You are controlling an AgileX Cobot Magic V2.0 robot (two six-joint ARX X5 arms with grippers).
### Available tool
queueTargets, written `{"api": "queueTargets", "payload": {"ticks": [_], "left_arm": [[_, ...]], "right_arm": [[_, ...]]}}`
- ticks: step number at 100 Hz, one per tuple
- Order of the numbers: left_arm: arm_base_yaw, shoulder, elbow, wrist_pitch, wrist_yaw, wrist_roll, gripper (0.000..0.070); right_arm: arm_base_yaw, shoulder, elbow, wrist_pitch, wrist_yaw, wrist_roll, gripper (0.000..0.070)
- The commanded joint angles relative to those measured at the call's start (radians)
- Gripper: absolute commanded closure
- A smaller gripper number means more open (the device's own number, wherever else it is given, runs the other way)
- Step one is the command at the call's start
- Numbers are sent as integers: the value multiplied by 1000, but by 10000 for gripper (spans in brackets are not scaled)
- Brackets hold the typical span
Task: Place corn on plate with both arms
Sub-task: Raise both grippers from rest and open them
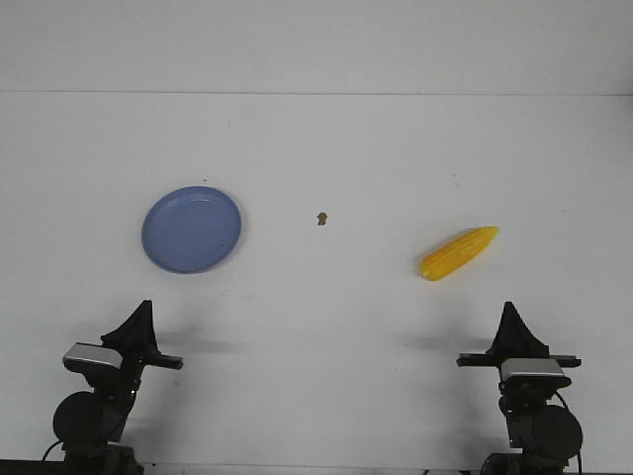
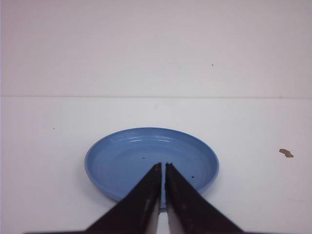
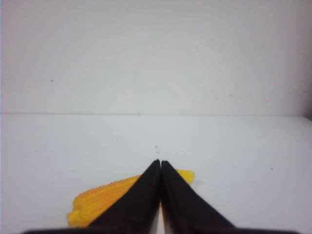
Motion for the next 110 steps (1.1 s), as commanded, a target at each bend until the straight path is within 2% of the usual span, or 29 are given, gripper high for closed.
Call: {"api": "queueTargets", "payload": {"ticks": [1,76,92,100,110], "left_arm": [[-1,-2,-20,10,-2,4,688],[-1,-2,-10,10,-2,-5,688],[-1,1,61,-23,-3,-84,688],[-1,14,130,-82,-3,-86,688],[-1,62,243,-161,-4,-86,688]], "right_arm": [[-1,-1,-2,11,-2,14,700],[-1,-1,-2,18,-2,14,700],[-1,-1,17,24,-3,55,700],[-1,0,63,-19,2,55,700],[-1,6,158,-134,7,55,700]]}}
